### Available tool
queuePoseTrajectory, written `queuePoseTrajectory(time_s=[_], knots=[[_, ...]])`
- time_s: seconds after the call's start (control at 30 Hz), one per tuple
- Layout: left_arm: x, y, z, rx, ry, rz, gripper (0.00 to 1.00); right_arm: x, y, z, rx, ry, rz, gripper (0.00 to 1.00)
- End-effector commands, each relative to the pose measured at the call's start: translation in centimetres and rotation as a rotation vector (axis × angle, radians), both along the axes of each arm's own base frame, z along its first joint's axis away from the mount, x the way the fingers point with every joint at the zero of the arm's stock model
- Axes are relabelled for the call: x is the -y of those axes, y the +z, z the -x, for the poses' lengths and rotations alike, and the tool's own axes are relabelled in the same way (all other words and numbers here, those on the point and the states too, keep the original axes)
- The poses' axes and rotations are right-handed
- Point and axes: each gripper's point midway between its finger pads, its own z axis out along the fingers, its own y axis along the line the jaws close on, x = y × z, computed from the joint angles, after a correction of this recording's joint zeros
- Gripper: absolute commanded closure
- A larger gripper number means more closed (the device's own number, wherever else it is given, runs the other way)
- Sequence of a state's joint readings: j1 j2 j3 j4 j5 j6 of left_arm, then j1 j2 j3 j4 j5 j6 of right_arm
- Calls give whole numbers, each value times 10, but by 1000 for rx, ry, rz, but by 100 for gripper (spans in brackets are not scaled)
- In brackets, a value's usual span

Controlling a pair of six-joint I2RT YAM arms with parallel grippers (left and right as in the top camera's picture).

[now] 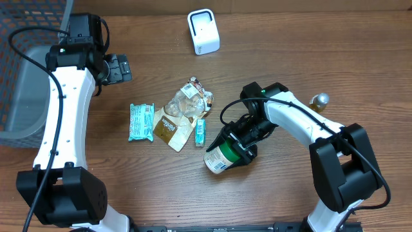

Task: Scan the item barcode
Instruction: 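Lift the tub and tilt it sideways with the right gripper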

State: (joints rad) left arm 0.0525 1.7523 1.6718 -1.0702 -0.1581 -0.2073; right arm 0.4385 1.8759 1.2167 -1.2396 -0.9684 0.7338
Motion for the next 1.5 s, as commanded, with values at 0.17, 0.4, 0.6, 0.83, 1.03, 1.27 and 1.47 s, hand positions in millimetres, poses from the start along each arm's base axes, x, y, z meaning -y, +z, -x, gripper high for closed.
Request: queuePoseTrajectory(time_s=[0.17,0.4,0.6,0.83,1.03,1.27,1.47], knots=[[-1,9,-3,25,1,-8,0,-9,13,1,-109,-72,-44,50],[-1,9,-3,25,1,-8,0,-12,19,1,-124,-80,-74,50],[-1,9,-3,25,1,-7,0,-12,19,1,-125,-80,-74,50],[-1,9,-3,25,1,-7,0,-11,19,2,-132,-81,-71,50],[-1,9,-3,25,1,-7,0,-11,21,4,-148,-83,-70,49],[-1,9,-3,25,1,-7,1,-13,25,3,-159,-90,-94,50],[-1,9,-3,25,1,-7,0,-14,25,3,-161,-91,-98,50]])
